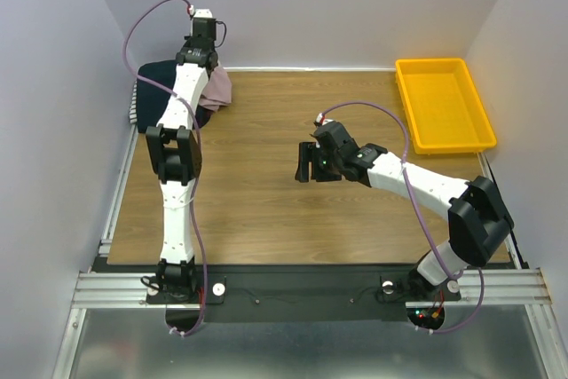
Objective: Fold and stack the tank tops
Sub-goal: Neatly place the folded tank top to the corner
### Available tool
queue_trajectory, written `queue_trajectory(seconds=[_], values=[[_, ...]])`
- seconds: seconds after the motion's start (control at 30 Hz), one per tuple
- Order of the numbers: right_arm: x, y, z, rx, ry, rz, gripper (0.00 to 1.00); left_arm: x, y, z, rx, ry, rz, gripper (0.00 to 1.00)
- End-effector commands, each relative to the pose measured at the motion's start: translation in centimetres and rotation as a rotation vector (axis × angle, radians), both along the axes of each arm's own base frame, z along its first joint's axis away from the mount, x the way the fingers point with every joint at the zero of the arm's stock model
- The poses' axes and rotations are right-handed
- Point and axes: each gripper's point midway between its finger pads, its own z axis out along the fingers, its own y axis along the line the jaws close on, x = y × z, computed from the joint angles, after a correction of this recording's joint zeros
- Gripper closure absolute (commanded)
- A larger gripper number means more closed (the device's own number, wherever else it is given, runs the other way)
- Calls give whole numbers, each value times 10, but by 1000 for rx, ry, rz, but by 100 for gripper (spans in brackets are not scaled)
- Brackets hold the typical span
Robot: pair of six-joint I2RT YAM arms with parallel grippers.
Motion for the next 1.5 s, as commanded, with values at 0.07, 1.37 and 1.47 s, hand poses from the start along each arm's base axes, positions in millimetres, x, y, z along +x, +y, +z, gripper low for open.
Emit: queue_trajectory(seconds=[0.07, 1.37, 1.47], values=[[14, 11, 23, 53, -49, 2, 26, -9, 23, 117, 12, -240, 37, 100], [7, 11, 13, 63, -21, 8, 27, -35, 139, 41, -197, -162, 301, 35], [6, 11, 14, 67, -25, 7, 27, -45, 141, 61, -216, -199, 343, 35]])
